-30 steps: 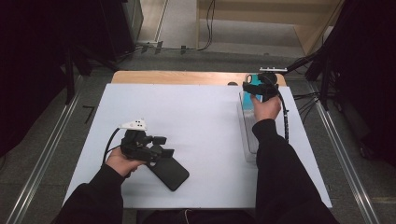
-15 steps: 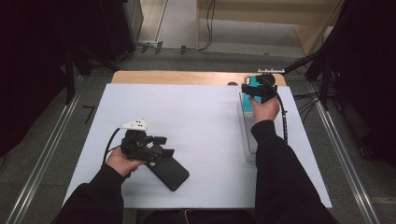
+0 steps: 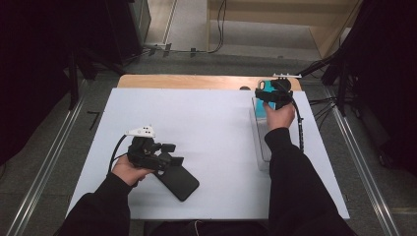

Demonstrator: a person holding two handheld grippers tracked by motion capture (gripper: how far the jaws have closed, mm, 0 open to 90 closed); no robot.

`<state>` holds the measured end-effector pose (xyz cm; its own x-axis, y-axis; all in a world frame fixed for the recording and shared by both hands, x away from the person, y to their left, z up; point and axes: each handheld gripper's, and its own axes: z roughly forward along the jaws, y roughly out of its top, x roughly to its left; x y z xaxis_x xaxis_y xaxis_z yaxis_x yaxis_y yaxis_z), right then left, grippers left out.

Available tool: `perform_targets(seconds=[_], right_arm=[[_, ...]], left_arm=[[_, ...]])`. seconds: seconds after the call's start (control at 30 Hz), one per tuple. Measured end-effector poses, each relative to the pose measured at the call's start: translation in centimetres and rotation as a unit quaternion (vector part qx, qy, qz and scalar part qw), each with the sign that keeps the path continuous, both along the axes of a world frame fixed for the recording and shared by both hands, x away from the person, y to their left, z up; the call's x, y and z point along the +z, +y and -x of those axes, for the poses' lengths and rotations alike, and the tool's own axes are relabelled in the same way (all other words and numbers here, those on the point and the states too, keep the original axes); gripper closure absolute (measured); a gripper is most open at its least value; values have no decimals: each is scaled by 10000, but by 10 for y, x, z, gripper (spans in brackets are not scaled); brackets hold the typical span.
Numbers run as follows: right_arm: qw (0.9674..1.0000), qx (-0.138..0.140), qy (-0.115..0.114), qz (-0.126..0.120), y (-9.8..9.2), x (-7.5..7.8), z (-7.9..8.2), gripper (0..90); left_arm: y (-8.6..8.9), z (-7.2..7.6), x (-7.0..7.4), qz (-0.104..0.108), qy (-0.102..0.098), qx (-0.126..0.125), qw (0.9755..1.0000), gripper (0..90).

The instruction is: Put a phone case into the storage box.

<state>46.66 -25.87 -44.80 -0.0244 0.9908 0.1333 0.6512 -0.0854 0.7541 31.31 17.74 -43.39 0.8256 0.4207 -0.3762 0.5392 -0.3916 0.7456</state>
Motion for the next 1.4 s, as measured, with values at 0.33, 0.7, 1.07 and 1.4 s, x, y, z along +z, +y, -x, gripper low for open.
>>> perform_targets(seconds=[0.33, 0.7, 1.07, 1.4], right_arm=[[10000, 14, 19, 41, 0, 1, 0, 135], [9999, 137, -57, 69, 2, 1, 0, 89], [9997, 213, -119, -50, -5, 15, 7, 83], [9985, 490, -197, -117, -13, 46, 31, 84]], left_arm=[[0, 0, 0, 3, 0, 5, 10000, 300], [0, 0, 1, 19, -4, 18, 10000, 300], [1, -1, 0, 15, 10, 33, 10000, 299], [4, -3, 2, 53, 42, 86, 9999, 297]])
